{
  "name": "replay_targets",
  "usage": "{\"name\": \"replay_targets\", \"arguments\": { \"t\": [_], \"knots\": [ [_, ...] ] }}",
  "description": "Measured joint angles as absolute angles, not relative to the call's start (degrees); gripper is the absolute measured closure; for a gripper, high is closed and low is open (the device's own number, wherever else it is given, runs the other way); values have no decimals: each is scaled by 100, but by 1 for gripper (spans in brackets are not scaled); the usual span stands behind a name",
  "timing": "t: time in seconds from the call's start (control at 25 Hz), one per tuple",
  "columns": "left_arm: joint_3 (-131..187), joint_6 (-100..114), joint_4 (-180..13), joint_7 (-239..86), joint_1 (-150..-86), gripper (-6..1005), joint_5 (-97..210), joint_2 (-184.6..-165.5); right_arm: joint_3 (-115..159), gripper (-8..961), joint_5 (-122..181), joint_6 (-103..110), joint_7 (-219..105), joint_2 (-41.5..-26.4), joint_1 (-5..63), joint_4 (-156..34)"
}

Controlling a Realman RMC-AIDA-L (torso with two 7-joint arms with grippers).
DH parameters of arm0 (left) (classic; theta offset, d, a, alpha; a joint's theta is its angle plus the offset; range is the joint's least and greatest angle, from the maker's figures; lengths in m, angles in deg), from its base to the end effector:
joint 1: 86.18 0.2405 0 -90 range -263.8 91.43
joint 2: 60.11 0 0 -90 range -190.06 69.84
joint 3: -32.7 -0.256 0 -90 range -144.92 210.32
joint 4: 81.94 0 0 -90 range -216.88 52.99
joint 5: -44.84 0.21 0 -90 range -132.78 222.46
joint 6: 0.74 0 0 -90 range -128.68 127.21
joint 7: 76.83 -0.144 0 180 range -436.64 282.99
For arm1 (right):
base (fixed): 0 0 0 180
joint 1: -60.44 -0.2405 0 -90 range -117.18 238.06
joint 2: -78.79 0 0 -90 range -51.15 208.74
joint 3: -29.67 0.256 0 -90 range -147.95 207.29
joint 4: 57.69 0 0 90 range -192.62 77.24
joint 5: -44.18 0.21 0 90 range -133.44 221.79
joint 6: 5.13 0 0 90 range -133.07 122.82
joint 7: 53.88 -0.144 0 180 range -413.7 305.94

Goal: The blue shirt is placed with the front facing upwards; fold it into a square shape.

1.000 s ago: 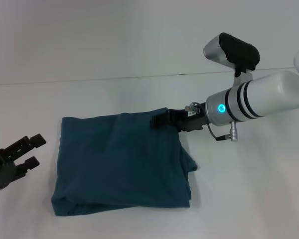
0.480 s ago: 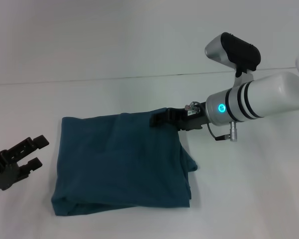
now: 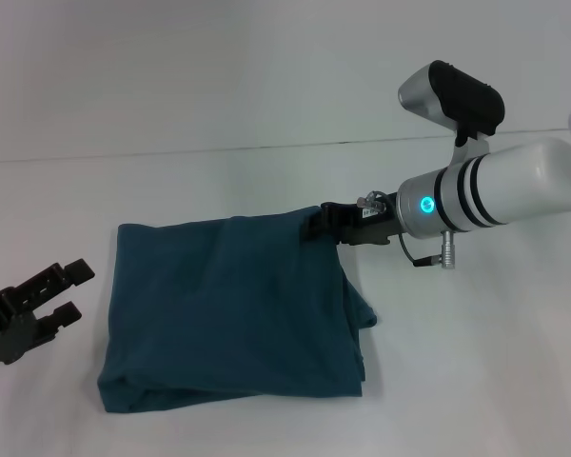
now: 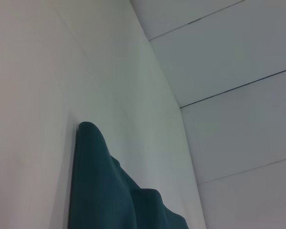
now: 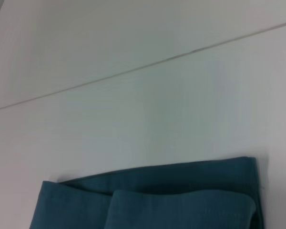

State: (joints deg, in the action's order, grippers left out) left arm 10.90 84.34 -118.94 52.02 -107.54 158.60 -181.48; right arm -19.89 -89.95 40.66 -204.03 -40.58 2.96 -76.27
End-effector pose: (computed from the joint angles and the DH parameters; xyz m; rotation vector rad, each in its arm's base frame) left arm -0.3320 0.2957 0.0245 -1.7917 -1.9612 -1.1365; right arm 0.1986 0.4445 -0.0723 -2.0734 1.7123 0.2794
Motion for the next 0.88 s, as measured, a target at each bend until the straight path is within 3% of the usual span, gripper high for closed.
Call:
{"name": "replay_targets", "arguments": {
  "t": [0.24, 0.64, 0.88],
  "knots": [
    [1090, 8434, -11895, 5202, -10754, 50, 15859, -18148, -1998, 456, -8992, 4067, -20412, -4062, 300, -7641],
    [1093, 8434, -11893, 5202, -10754, 50, 15856, -18148, -1979, 890, -8973, 4281, -20418, -4019, 322, -7803],
    [1112, 8434, -11886, 5202, -10754, 51, 15859, -18142, -1988, 901, -8972, 4470, -20418, -3997, 339, -8036]
  ]
}}
